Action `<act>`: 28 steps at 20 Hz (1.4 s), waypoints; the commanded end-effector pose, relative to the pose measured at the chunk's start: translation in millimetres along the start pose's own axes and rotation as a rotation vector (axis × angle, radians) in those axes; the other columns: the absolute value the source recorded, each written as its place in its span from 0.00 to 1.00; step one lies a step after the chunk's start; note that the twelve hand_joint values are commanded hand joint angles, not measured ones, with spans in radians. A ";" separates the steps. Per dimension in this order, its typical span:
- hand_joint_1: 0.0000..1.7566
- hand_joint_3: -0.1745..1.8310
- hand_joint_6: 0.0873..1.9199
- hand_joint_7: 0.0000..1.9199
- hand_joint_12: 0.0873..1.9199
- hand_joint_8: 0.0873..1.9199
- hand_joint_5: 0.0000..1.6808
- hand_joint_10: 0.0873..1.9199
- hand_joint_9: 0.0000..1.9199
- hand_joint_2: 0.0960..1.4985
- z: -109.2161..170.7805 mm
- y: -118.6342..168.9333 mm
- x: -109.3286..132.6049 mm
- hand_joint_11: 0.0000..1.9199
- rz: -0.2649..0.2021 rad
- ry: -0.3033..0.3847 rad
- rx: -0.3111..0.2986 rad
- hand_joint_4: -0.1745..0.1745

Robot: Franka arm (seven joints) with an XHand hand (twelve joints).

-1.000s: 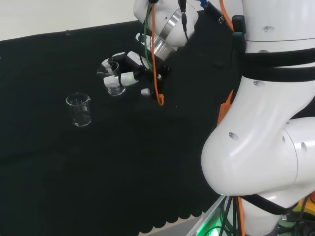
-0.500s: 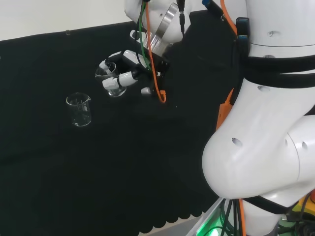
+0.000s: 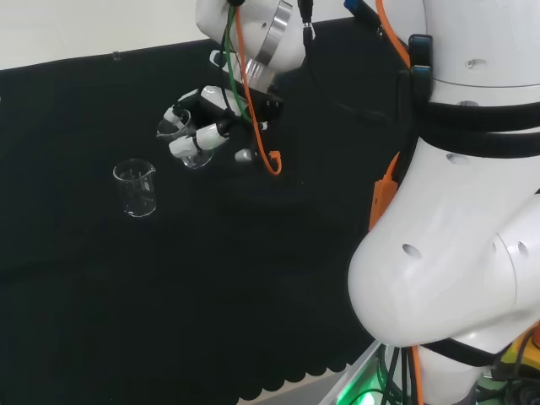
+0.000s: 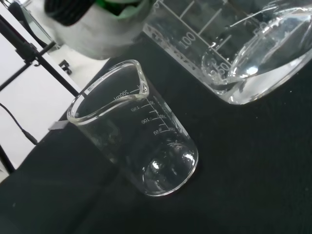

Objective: Pour the water from the handheld beaker into the one on the table.

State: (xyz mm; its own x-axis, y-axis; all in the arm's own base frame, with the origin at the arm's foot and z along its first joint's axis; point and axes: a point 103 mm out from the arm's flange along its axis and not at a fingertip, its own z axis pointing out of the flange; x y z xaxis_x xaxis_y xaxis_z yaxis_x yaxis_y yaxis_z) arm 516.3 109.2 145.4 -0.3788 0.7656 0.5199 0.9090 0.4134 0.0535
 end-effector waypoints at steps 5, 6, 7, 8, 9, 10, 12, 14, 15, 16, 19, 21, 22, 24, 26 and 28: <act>0.74 0.00 0.20 0.82 0.44 0.00 0.78 0.04 0.74 0.67 6.9 11.7 21.7 0.58 0.013 -0.143 0.032 0.36; 0.74 0.00 0.15 0.81 0.43 0.00 0.81 0.03 0.74 0.67 7.8 12.7 23.0 0.58 0.016 -0.148 0.035 0.20; 0.75 0.00 0.12 0.81 0.43 0.00 0.83 0.03 0.74 0.66 8.6 13.7 24.3 0.58 0.017 -0.158 0.038 0.10; 0.75 0.00 0.10 0.81 0.43 0.00 0.84 0.03 0.74 0.66 9.3 14.6 25.6 0.58 0.017 -0.169 0.043 0.05; 0.75 0.00 0.09 0.81 0.43 0.00 0.84 0.03 0.74 0.66 9.7 15.5 26.6 0.58 0.019 -0.179 0.050 0.02; 0.75 0.00 0.08 0.81 0.43 0.00 0.85 0.03 0.74 0.66 9.9 16.4 27.7 0.58 0.024 -0.194 0.057 0.01; 0.75 0.00 0.08 0.81 0.43 0.00 0.85 0.03 0.75 0.66 9.6 17.8 29.5 0.58 0.031 -0.229 0.075 0.00; 0.75 0.00 0.08 0.81 0.43 0.00 0.85 0.03 0.75 0.66 9.1 18.8 30.8 0.59 0.035 -0.253 0.086 0.00; 0.75 0.00 0.07 0.81 0.43 0.00 0.85 0.03 0.75 0.66 8.5 19.3 31.4 0.59 0.036 -0.264 0.090 0.00; 0.75 0.00 0.07 0.81 0.43 0.00 0.85 0.03 0.75 0.66 7.7 19.8 31.8 0.59 0.037 -0.273 0.094 0.00; 0.75 0.00 0.07 0.81 0.43 0.00 0.85 0.03 0.75 0.66 5.6 21.4 32.6 0.59 0.038 -0.295 0.111 0.00; 0.75 0.00 0.07 0.81 0.43 0.00 0.85 0.03 0.75 0.66 3.5 21.2 32.1 0.59 0.044 -0.306 0.121 0.00; 0.75 0.00 0.07 0.81 0.43 0.00 0.85 0.03 0.75 0.66 2.7 21.1 32.1 0.59 0.045 -0.314 0.126 0.00; 0.75 0.00 0.07 0.81 0.43 0.00 0.85 0.03 0.75 0.66 3.5 23.2 34.1 0.59 0.046 -0.328 0.140 0.00; 0.75 0.00 0.07 0.81 0.43 0.00 0.85 0.03 0.75 0.66 3.7 25.0 35.9 0.59 0.047 -0.342 0.159 0.00; 0.75 0.00 0.07 0.81 0.43 0.00 0.85 0.03 0.75 0.66 3.4 26.2 37.5 0.59 0.047 -0.356 0.175 0.00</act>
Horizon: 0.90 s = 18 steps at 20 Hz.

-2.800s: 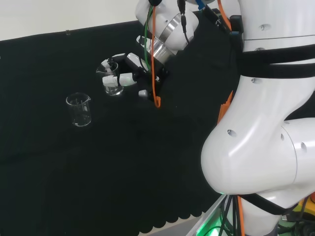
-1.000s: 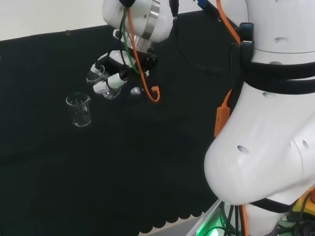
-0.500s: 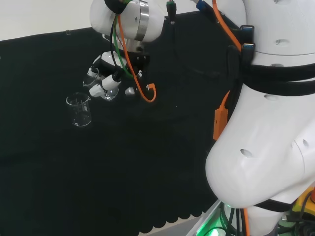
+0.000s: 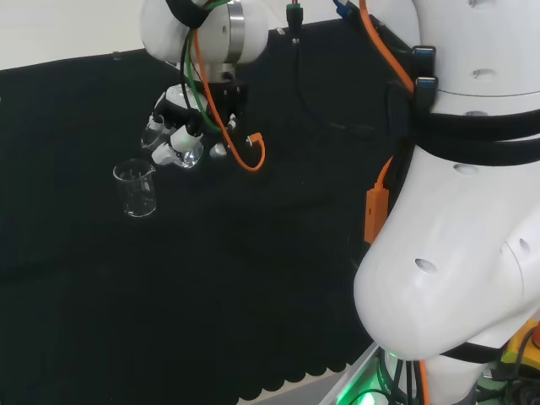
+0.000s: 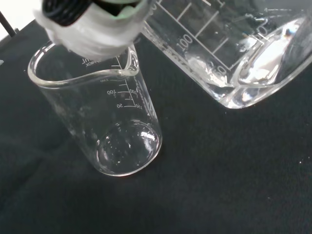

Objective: Pour the water from the handheld beaker into the one on the table.

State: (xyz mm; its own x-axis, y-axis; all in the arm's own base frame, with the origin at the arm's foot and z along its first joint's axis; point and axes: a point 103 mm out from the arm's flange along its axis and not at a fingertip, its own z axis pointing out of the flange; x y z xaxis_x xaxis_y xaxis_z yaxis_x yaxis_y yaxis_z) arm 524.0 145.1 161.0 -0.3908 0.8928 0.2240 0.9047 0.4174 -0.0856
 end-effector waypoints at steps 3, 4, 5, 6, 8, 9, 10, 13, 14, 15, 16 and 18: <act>0.75 0.00 0.07 0.81 0.43 0.00 0.85 0.03 0.75 0.66 -3.4 5.5 6.5 0.59 -0.004 -0.059 0.072 0.00; 0.75 0.00 0.07 0.81 0.43 0.00 0.85 0.03 0.75 0.66 -3.8 6.0 7.1 0.60 -0.005 -0.068 0.080 0.00; 0.75 0.00 0.07 0.81 0.43 0.00 0.85 0.02 0.75 0.66 -4.2 6.6 7.8 0.60 -0.005 -0.077 0.089 0.00; 0.75 0.00 0.07 0.81 0.43 0.00 0.85 0.02 0.75 0.66 -4.5 7.1 8.3 0.60 -0.005 -0.083 0.097 0.00; 0.75 0.00 0.07 0.81 0.42 0.00 0.86 0.02 0.75 0.66 -5.3 8.0 9.4 0.60 -0.005 -0.097 0.107 0.00; 0.75 0.00 0.07 0.81 0.42 0.00 0.86 0.02 0.75 0.66 -5.7 8.2 9.8 0.60 -0.004 -0.108 0.111 0.00; 0.75 0.00 0.06 0.81 0.42 0.00 0.86 0.02 0.75 0.66 -6.0 8.4 10.0 0.60 -0.003 -0.115 0.114 0.00; 0.75 0.00 0.06 0.81 0.42 0.00 0.86 0.02 0.75 0.66 -7.1 9.2 10.3 0.60 -0.001 -0.124 0.129 0.00; 0.75 0.00 0.06 0.81 0.42 0.00 0.86 0.02 0.75 0.66 -7.2 9.4 10.6 0.60 -0.001 -0.126 0.134 0.00; 0.75 0.00 0.06 0.81 0.42 0.00 0.86 0.02 0.75 0.66 -7.1 9.1 10.7 0.60 -0.002 -0.132 0.136 0.00; 0.75 0.00 0.06 0.81 0.42 0.00 0.86 0.02 0.75 0.66 -7.1 8.9 11.1 0.60 -0.004 -0.142 0.140 0.00; 0.75 0.00 0.06 0.81 0.42 0.00 0.86 0.02 0.75 0.66 -7.6 8.1 11.9 0.61 -0.004 -0.156 0.143 0.00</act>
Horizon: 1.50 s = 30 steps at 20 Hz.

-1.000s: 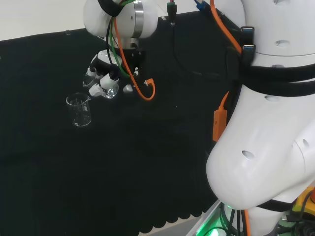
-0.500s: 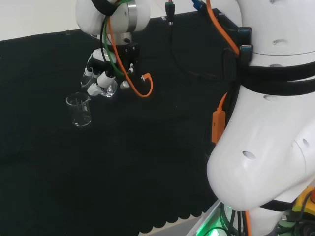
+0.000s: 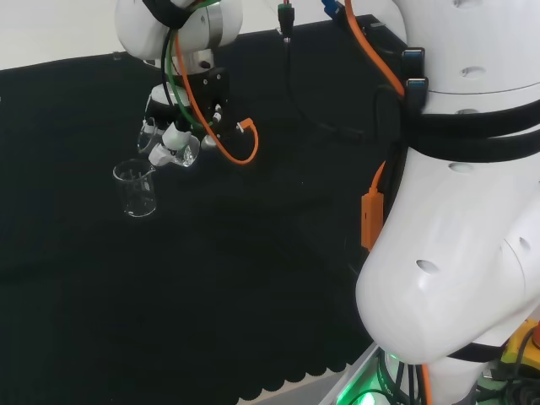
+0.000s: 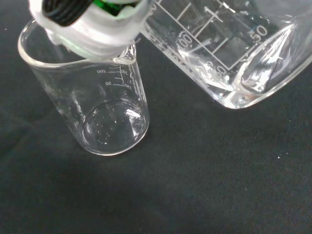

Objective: Pour the water from the handheld beaker into the one on the table.

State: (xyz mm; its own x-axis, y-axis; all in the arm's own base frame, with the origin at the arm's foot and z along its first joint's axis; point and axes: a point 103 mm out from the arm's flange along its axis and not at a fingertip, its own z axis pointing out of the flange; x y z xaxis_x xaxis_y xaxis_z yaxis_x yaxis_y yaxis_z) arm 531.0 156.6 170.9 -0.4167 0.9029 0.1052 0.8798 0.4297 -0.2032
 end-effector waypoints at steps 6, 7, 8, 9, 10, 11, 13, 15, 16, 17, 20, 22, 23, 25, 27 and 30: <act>0.75 0.00 0.06 0.81 0.42 0.00 0.86 0.02 0.75 0.66 -2.2 -4.8 2.9 0.61 0.002 -0.058 0.030 0.00; 0.75 0.00 0.06 0.81 0.42 0.00 0.86 0.02 0.75 0.66 -2.5 -5.2 2.8 0.61 0.004 -0.056 0.030 0.00; 0.75 0.00 0.06 0.81 0.42 0.00 0.86 0.02 0.76 0.66 -2.8 -5.6 3.0 0.61 0.004 -0.057 0.033 0.00; 0.75 0.00 0.06 0.81 0.42 0.00 0.86 0.02 0.76 0.66 -3.0 -5.9 3.5 0.61 0.003 -0.061 0.036 0.00; 0.75 0.00 0.06 0.81 0.42 0.00 0.86 0.02 0.76 0.66 -3.4 -6.1 4.0 0.61 0.003 -0.065 0.037 0.00; 0.75 0.00 0.06 0.81 0.42 0.00 0.86 0.02 0.76 0.66 -3.7 -6.1 4.7 0.61 0.002 -0.068 0.039 0.00; 0.75 0.00 0.06 0.81 0.42 0.00 0.86 0.02 0.76 0.66 -4.1 -6.0 6.7 0.61 -0.001 -0.083 0.044 0.00; 0.75 0.00 0.06 0.81 0.42 0.00 0.86 0.02 0.76 0.66 -4.3 -5.7 9.1 0.61 -0.004 -0.103 0.048 0.00; 0.75 0.00 0.06 0.81 0.42 0.00 0.86 0.02 0.76 0.66 -4.3 -5.5 10.2 0.61 -0.006 -0.110 0.049 0.00; 0.75 0.00 0.06 0.81 0.42 0.00 0.86 0.02 0.76 0.66 -4.4 -5.1 11.4 0.61 -0.008 -0.123 0.051 0.00; 0.75 0.00 0.06 0.81 0.42 0.00 0.86 0.02 0.76 0.66 -5.0 -4.0 13.8 0.61 -0.012 -0.152 0.059 0.00; 0.75 0.00 0.06 0.81 0.42 0.00 0.86 0.02 0.76 0.66 -5.8 -3.2 15.2 0.61 -0.014 -0.172 0.068 0.00; 0.75 0.00 0.06 0.81 0.42 0.00 0.86 0.02 0.76 0.66 -6.3 -2.7 15.7 0.61 -0.014 -0.181 0.073 0.00; 0.75 0.00 0.06 0.81 0.41 0.00 0.86 0.02 0.76 0.66 -7.2 -2.0 16.2 0.61 -0.013 -0.195 0.082 0.00; 0.75 0.00 0.06 0.81 0.41 0.00 0.86 0.02 0.76 0.66 -8.3 -1.4 16.8 0.61 -0.011 -0.206 0.085 0.00; 0.75 0.00 0.06 0.81 0.41 0.00 0.86 0.02 0.76 0.66 -9.8 -0.4 18.2 0.61 -0.012 -0.219 0.095 0.00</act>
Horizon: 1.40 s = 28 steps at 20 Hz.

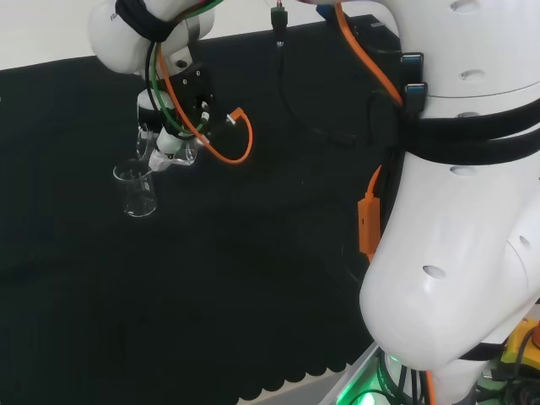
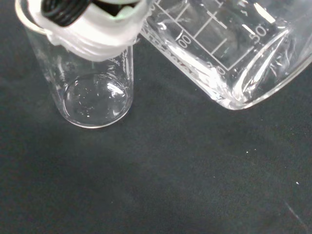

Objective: Pour the water from the handheld beaker into the one on the table.

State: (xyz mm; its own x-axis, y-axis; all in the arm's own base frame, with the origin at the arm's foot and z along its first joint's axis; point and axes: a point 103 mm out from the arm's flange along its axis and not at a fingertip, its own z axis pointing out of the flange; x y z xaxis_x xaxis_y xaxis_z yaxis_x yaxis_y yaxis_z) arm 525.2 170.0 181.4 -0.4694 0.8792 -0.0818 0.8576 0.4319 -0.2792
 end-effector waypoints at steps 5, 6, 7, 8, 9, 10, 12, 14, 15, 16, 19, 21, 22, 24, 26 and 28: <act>0.75 0.00 0.06 0.81 0.41 0.00 0.86 0.02 0.76 0.66 -4.6 1.1 5.0 0.62 -0.008 -0.053 0.028 0.00; 0.75 0.00 0.06 0.81 0.41 0.00 0.86 0.02 0.76 0.66 -5.2 0.9 5.5 0.62 -0.009 -0.058 0.029 0.00; 0.75 0.00 0.06 0.81 0.41 0.00 0.86 0.02 0.76 0.66 -5.6 0.6 5.8 0.62 -0.009 -0.063 0.031 0.00; 0.75 0.00 0.06 0.81 0.41 0.00 0.86 0.02 0.76 0.66 -6.1 0.3 6.4 0.62 -0.009 -0.069 0.032 0.00; 0.75 0.00 0.06 0.81 0.41 0.00 0.86 0.02 0.76 0.66 -6.7 -0.1 6.9 0.62 -0.010 -0.075 0.033 0.00; 0.75 0.00 0.06 0.81 0.41 0.00 0.86 0.02 0.76 0.66 -7.1 -0.3 7.4 0.62 -0.010 -0.078 0.035 0.00; 0.75 0.00 0.06 0.81 0.41 0.00 0.86 0.02 0.76 0.66 -7.8 -0.5 8.7 0.62 -0.010 -0.090 0.042 0.00; 0.75 0.00 0.06 0.81 0.41 0.00 0.86 0.02 0.76 0.66 -8.4 -0.6 10.0 0.62 -0.010 -0.101 0.049 0.00; 0.75 0.00 0.06 0.81 0.41 0.00 0.86 0.02 0.76 0.66 -8.8 -0.7 10.4 0.62 -0.010 -0.108 0.052 0.00; 0.75 0.00 0.06 0.81 0.41 0.00 0.86 0.02 0.76 0.66 -9.2 -0.8 10.9 0.62 -0.011 -0.112 0.053 0.00; 0.75 0.00 0.06 0.81 0.41 0.00 0.86 0.02 0.76 0.66 -11.2 -1.5 11.5 0.62 -0.010 -0.126 0.061 0.00; 0.75 0.00 0.06 0.81 0.41 0.00 0.86 0.02 0.76 0.66 -12.2 -2.0 11.9 0.62 -0.009 -0.134 0.064 0.00; 0.75 0.00 0.06 0.81 0.41 0.00 0.86 0.02 0.76 0.66 -12.5 -2.0 12.4 0.62 -0.009 -0.138 0.067 0.00; 0.75 0.00 0.06 0.81 0.41 0.00 0.86 0.02 0.76 0.66 -12.4 -2.1 13.3 0.62 -0.007 -0.150 0.076 0.00; 0.75 0.00 0.06 0.81 0.41 0.00 0.86 0.02 0.76 0.66 -11.9 -1.6 14.7 0.62 -0.006 -0.161 0.084 0.00; 0.75 0.00 0.06 0.81 0.41 0.00 0.86 0.02 0.76 0.66 -11.6 -1.0 16.2 0.62 -0.006 -0.173 0.096 0.00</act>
State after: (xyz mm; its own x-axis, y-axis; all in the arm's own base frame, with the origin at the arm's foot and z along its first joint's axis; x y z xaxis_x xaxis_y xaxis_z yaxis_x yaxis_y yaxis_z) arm 519.8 183.8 192.4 -0.5073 0.8330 -0.2211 0.8376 0.4162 -0.3538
